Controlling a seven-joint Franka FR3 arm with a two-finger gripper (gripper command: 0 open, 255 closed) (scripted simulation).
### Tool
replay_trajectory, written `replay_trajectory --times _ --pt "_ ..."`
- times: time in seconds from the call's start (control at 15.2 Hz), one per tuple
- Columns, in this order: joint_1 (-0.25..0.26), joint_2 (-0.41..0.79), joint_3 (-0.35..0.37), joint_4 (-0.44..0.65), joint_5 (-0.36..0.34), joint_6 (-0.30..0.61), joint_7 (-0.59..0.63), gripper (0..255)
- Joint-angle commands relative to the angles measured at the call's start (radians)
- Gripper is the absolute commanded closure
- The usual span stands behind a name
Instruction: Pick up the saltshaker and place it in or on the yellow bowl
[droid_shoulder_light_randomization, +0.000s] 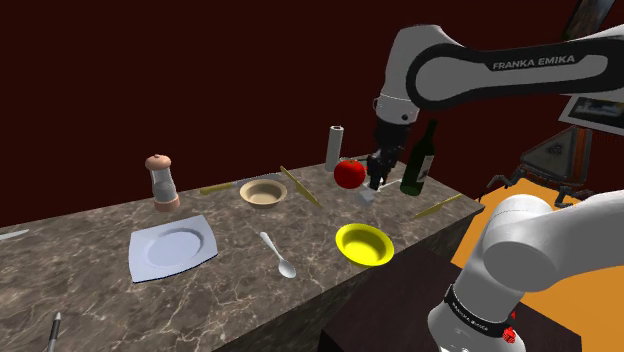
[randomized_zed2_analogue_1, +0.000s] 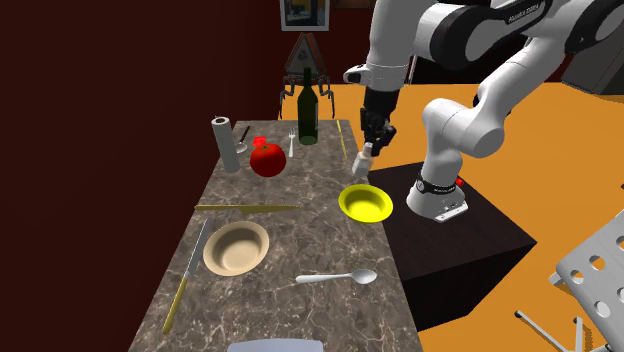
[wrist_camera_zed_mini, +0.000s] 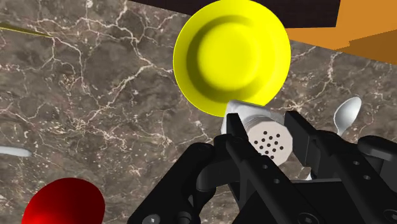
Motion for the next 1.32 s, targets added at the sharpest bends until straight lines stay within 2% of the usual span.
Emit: replay_trajectory --times 0.0,1.25 --pt "0.010 -0.064 0.012 -0.035 0.011 -0.030 0.014 255" --pt "0.018 -0.001 0.026 -0.262 0.026 0.260 0.012 255"
